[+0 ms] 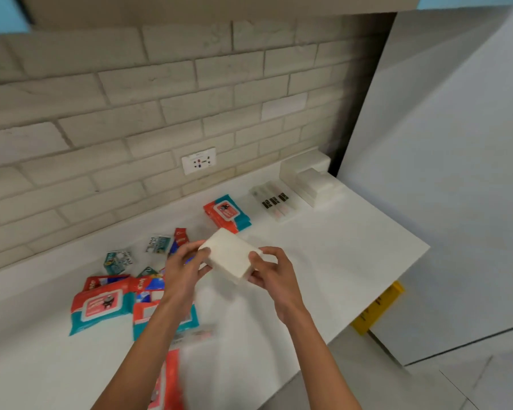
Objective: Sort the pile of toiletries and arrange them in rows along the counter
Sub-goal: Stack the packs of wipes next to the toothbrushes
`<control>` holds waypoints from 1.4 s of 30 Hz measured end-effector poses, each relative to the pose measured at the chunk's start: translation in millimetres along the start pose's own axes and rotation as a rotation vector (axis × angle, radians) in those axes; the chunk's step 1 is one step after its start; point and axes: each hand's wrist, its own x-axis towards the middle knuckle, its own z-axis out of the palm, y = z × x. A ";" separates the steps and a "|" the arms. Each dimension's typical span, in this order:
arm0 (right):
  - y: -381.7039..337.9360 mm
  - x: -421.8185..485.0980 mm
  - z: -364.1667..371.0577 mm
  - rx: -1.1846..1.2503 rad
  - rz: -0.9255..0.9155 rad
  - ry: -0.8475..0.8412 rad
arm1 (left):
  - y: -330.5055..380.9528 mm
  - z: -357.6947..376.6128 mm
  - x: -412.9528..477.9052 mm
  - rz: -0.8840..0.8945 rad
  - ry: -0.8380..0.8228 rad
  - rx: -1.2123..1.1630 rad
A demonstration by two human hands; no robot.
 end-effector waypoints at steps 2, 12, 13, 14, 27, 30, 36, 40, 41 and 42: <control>-7.7 5.8 -34.0 -0.018 0.008 0.016 | -7.4 34.9 -3.0 0.004 -0.028 0.000; -40.1 46.3 -174.1 -0.071 0.015 0.102 | -36.1 192.2 -20.8 0.011 -0.077 -0.023; -42.4 52.5 -186.4 -0.063 0.012 0.109 | -39.1 205.9 -21.3 0.004 -0.073 -0.028; -45.5 57.9 -196.4 -0.054 0.011 0.118 | -41.8 218.0 -20.3 -0.001 -0.069 -0.027; -99.9 192.4 -289.5 0.052 -0.083 0.297 | -53.9 341.0 69.9 -0.063 -0.033 0.128; -118.3 238.0 -302.1 0.061 -0.075 0.337 | -51.5 367.2 106.8 -0.091 -0.034 0.170; -136.6 315.6 -314.1 0.033 -0.060 0.347 | -53.7 406.8 161.6 -0.180 -0.055 0.274; -132.4 364.7 -318.4 -0.008 0.018 0.362 | -57.6 428.2 187.1 -0.230 -0.070 0.392; -132.3 376.3 -319.1 -0.018 0.034 0.363 | -59.0 434.1 193.2 -0.231 -0.066 0.413; -132.0 385.4 -319.7 -0.028 0.048 0.364 | -60.5 438.7 197.8 -0.236 -0.065 0.431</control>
